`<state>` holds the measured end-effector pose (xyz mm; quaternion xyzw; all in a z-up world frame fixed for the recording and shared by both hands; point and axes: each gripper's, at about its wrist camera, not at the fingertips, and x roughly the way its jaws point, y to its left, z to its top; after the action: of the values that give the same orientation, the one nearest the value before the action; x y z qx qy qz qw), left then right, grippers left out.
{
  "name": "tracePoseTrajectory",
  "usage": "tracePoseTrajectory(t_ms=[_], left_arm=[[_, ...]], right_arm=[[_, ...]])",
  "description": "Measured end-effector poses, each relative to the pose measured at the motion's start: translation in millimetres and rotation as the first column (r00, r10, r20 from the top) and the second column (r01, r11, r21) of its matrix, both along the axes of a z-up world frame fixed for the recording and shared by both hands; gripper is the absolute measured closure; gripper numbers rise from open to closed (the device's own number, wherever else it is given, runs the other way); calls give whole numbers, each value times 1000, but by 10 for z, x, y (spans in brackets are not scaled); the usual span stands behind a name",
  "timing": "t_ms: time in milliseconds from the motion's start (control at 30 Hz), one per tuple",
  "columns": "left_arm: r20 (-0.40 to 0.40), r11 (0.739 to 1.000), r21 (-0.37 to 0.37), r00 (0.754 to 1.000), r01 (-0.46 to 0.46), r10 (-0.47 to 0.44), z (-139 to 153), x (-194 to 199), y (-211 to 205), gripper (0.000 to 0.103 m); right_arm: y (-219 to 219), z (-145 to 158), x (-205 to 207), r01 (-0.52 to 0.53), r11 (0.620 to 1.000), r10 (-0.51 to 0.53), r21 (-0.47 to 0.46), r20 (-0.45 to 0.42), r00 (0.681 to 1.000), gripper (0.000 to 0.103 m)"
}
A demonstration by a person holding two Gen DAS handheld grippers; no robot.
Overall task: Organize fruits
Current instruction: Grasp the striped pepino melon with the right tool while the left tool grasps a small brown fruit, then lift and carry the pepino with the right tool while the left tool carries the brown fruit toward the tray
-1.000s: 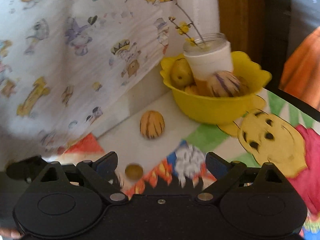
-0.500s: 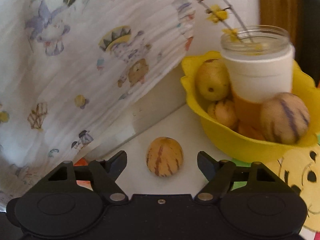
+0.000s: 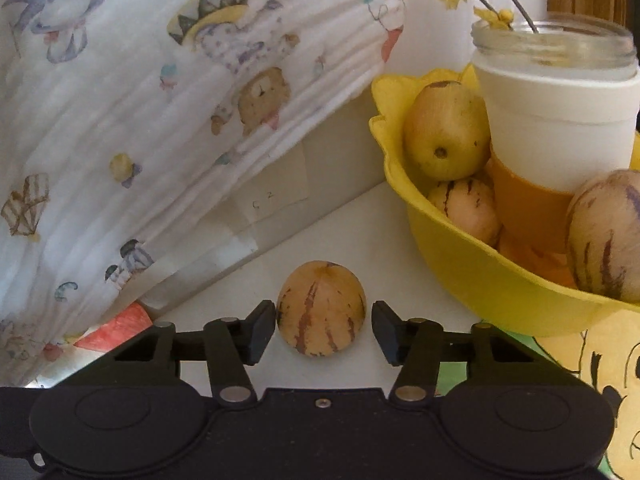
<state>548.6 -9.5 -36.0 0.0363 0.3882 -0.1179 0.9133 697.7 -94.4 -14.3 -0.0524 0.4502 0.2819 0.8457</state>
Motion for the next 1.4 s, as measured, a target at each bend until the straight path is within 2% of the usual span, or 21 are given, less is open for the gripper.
tracePoseTrajectory(t_ms=[267, 333, 967, 1400], left_arm=[[6, 1000, -6, 1000, 15, -15, -3, -4, -17, 67], [7, 1000, -7, 1000, 19, -19, -5, -4, -20, 74], [-19, 999, -2, 999, -47, 47, 34, -64, 128, 75], [-34, 995, 9, 995, -99, 99, 123, -222, 218, 75]], right_arm=[[-18, -95, 47, -2, 1000, 2, 13, -17, 1000, 51], [-51, -88, 55, 1, 1000, -1, 11, -16, 1000, 51], [-182, -98, -118, 54, 999, -54, -9, -17, 998, 52], [-369, -83, -455, 80, 997, -80, 10, -32, 996, 52]])
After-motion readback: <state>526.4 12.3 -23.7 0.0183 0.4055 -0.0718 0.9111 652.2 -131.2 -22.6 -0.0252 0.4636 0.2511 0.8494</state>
